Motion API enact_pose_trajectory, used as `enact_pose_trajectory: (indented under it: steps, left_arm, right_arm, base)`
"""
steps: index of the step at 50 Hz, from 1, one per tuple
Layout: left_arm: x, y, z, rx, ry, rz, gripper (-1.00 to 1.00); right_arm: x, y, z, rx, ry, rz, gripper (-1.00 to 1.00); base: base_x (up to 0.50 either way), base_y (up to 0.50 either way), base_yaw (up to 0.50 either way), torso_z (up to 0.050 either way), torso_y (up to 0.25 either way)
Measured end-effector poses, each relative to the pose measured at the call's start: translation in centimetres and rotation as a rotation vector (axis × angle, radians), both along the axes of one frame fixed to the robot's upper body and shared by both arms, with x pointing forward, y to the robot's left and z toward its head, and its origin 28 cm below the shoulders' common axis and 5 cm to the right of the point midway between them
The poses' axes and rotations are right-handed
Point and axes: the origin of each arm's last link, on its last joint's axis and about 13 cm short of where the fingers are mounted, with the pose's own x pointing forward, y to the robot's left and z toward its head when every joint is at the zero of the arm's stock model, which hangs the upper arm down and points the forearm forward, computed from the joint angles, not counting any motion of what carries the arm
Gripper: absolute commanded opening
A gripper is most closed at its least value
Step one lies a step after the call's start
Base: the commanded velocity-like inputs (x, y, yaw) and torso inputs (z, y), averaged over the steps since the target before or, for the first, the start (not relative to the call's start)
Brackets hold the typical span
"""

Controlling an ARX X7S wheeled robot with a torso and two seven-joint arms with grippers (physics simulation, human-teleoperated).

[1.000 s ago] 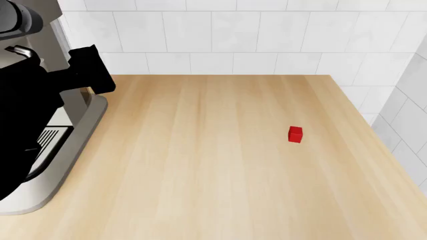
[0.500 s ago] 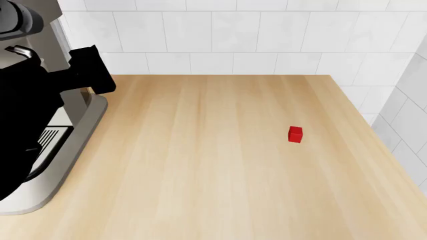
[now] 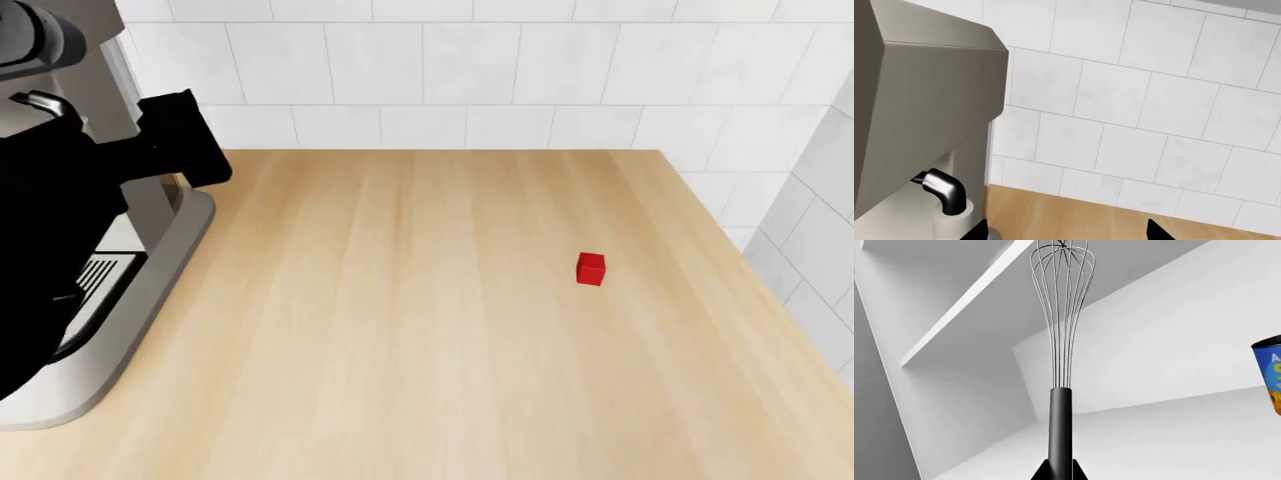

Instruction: Pick the whisk from the counter and place it in the cabinet.

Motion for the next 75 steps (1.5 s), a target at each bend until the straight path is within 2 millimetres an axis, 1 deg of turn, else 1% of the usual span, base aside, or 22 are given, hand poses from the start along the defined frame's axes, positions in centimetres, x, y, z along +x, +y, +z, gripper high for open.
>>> enact_pose_trajectory:
  steps: [14, 27, 36, 45, 57, 75]
  left_arm:
    - [0.0, 0.0, 0.0, -0.006, -0.001, 0.000, 1.00]
    - [-0.1, 0.0, -0.1, -0.012, -0.001, -0.001, 1.00]
    - [-0.1, 0.0, -0.1, -0.018, -0.001, -0.003, 1.00]
    - [-0.1, 0.0, -0.1, -0.025, -0.001, -0.004, 1.00]
    - [0.0, 0.0, -0.1, -0.034, -0.001, -0.005, 1.00]
    - [-0.1, 0.0, -0.2, -0.041, 0.001, -0.007, 1.00]
  right_arm:
    - [0.1, 0.2, 1.6, 0.048, 0.053, -0.066, -1.00]
    - [-0.1, 0.4, 2.2, 0.080, 0.090, -0.112, -1.00]
    - [0.1, 0.5, 2.1, 0.068, 0.102, -0.148, -1.00]
    - [0.7, 0.6, 1.8, 0.024, 0.104, -0.194, -1.00]
    - [1.5, 0.7, 1.3, -0.007, 0.160, -0.233, -1.00]
    - [2.6, 0.9, 0.9, -0.004, 0.240, -0.285, -1.00]
  base:
    - [0.00, 0.00, 0.00, 0.000, 0.000]
    - [0.00, 0.00, 0.00, 0.000, 0.000]
    - [0.00, 0.00, 0.00, 0.000, 0.000]
    - [0.00, 0.00, 0.00, 0.000, 0.001]
    - [0.00, 0.00, 0.00, 0.000, 0.000]
    - [0.00, 0.00, 0.00, 0.000, 0.000]
